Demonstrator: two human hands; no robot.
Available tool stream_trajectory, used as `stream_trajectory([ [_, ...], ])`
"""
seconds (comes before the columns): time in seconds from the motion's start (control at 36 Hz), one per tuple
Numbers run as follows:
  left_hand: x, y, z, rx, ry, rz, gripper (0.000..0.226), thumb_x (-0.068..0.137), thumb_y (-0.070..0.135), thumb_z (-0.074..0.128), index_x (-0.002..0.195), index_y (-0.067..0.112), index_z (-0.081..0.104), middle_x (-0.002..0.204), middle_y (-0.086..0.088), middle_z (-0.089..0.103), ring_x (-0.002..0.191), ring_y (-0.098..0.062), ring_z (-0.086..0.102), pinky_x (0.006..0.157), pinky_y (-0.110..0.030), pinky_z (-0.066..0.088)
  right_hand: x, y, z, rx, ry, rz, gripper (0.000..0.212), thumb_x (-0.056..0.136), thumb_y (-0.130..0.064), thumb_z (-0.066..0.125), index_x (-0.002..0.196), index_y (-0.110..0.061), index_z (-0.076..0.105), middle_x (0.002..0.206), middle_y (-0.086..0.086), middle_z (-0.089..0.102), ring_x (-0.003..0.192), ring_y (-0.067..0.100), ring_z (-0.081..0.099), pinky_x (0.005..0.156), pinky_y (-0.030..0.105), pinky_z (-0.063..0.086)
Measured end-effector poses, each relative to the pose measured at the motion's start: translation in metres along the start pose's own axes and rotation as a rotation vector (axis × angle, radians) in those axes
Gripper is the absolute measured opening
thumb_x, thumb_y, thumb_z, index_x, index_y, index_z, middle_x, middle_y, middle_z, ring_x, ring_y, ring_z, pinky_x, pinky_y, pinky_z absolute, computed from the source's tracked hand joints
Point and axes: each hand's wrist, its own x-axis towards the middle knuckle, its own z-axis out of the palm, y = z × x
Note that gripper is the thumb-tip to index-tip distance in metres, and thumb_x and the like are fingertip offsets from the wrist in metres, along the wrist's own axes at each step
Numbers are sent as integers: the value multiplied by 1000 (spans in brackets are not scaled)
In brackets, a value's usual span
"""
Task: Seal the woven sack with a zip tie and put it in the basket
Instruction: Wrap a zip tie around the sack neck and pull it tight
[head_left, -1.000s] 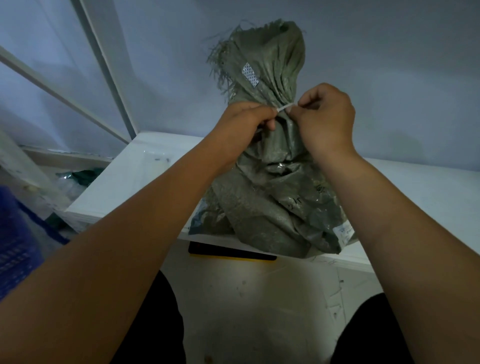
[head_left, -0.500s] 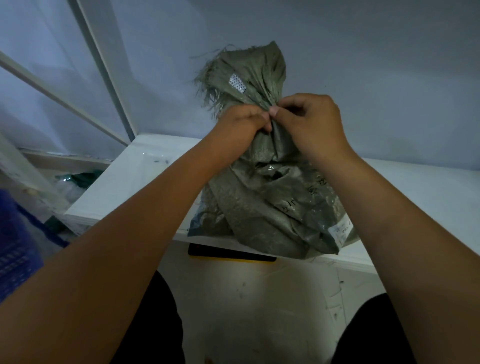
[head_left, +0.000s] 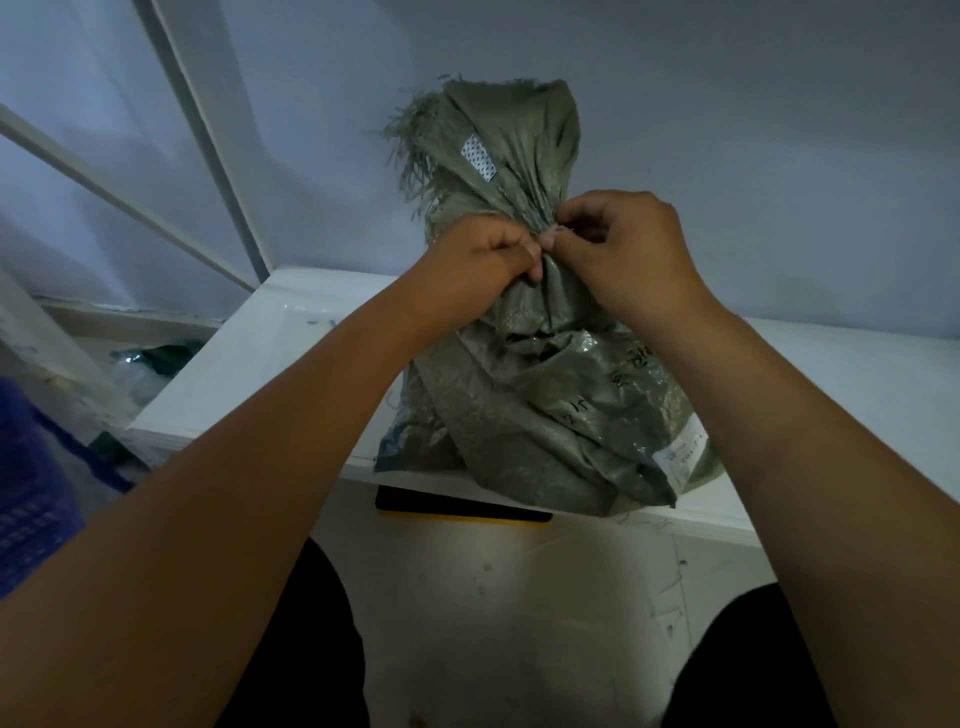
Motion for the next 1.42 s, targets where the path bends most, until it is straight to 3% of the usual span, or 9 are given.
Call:
stream_trajectory([
  [0.19, 1, 6, 0, 8, 17, 67, 28, 96, 16, 55, 73, 19, 71, 80, 1, 69, 83, -10, 63, 85, -28, 48, 4, 3, 0, 25, 53, 32, 24, 86, -30, 75, 100, -11, 76, 94, 2, 74, 89, 14, 69, 85, 32, 56],
  [0.5, 2, 8, 0, -38, 20, 95, 25, 90, 24, 55, 71, 23, 71, 86, -8, 68, 88, -24, 65, 87, -35, 49, 7, 7, 2, 8, 16, 86, 30, 90, -36, 70, 105, -10, 73, 98, 5, 74, 93, 16, 69, 83, 28, 54],
  [0.64, 0, 12, -4, -126, -18, 78, 28, 90, 14, 56, 67, 15, 71, 72, 9, 65, 79, -5, 62, 86, -21, 46, 1, 5, 0, 162, -233, 235, 36, 92, -48, 56, 87, -18, 75, 86, 5, 74, 87, 22, 70, 83, 39, 53],
  [0.81, -1, 16, -7, -148, 25, 60, 27, 80, 18, 51, 56, 12, 64, 69, -21, 53, 72, -25, 52, 78, -43, 44, -2, 0, -5, 521, -186, 264, 23, 96, -17, 62, 74, -11, 57, 50, -15, 56, 49, -2, 54, 49, 13, 41],
  [0.89, -1, 16, -10, -153, 67, 44, 25, 76, 19, 51, 56, 11, 63, 74, -32, 51, 74, -37, 55, 85, -53, 46, -2, -2, -6, 599, -186, 230, 12, 94, -11, 63, 83, -7, 60, 63, -7, 61, 59, 3, 61, 56, 17, 46],
  [0.97, 2, 13, -8, -87, 105, 46, 24, 76, 17, 49, 62, 3, 63, 75, -12, 54, 81, -25, 55, 87, -42, 45, 0, -3, -3, 651, -150, 206, 11, 89, -9, 68, 99, -8, 65, 83, 5, 68, 78, 13, 67, 72, 25, 53],
  [1.06, 3, 11, -4, -3, 108, 61, 21, 77, 19, 50, 62, 10, 62, 81, -1, 52, 80, -13, 54, 78, -27, 41, 2, -2, -1, 604, -132, 185, 21, 83, -15, 72, 101, -10, 63, 81, 14, 60, 79, 22, 61, 74, 34, 50],
  [1.22, 10, -4, 0, 289, 157, 136, 32, 89, 34, 55, 85, 7, 71, 98, -8, 62, 100, -20, 56, 90, -33, 44, 4, 5, 4, 428, -96, 125, 25, 79, -19, 74, 81, -26, 50, 74, -1, 52, 68, 12, 51, 64, 27, 42],
  [1.42, 11, -5, 4, 352, 75, 84, 23, 100, 24, 53, 96, 8, 69, 89, -3, 65, 79, -15, 58, 62, -20, 40, 4, 13, 7, 179, -15, 39, 28, 78, -27, 77, 95, -20, 56, 86, -4, 65, 74, 8, 62, 64, 25, 49],
])
